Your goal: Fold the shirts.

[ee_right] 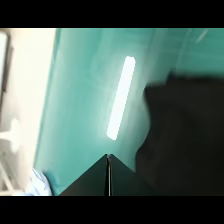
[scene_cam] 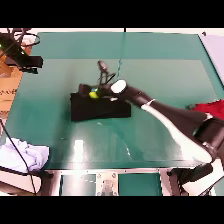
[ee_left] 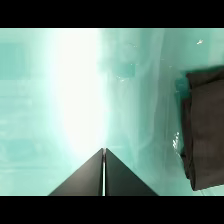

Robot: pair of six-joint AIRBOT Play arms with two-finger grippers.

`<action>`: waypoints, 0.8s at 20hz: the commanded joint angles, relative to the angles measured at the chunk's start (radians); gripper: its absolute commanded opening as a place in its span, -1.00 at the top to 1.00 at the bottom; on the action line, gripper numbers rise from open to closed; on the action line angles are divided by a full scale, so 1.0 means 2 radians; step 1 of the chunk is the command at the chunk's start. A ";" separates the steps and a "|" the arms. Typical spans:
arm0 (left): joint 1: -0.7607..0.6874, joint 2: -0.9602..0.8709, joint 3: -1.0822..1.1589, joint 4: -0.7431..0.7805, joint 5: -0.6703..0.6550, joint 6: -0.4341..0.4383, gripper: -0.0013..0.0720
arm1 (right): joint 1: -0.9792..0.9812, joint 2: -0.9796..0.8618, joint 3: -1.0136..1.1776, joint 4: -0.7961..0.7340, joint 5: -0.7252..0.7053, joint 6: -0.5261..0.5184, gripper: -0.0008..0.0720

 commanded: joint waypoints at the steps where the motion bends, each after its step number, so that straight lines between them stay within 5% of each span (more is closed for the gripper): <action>1: 0.002 0.000 0.000 -0.007 0.000 0.002 0.90 | -0.098 0.035 0.001 -0.030 0.113 -0.002 0.92; 5: 0.002 0.000 0.000 -0.007 -0.002 -0.006 0.90 | -0.240 0.086 -0.042 -0.127 0.215 -0.002 0.91; 6: 0.002 0.000 0.000 -0.007 -0.002 -0.007 0.90 | -0.272 0.089 -0.061 -0.127 0.236 -0.002 0.58; 7: 0.002 0.000 0.000 -0.007 -0.001 -0.007 0.90 | -0.294 0.088 -0.080 -0.127 0.254 -0.002 -0.17; 8: 0.002 0.000 0.000 -0.007 0.000 -0.007 0.90 | -0.311 0.088 -0.106 -0.127 0.258 -0.010 -0.65; 16: 0.002 0.000 0.000 -0.008 0.002 -0.007 0.90 | -0.255 0.018 -0.175 -0.041 0.223 -0.051 -0.65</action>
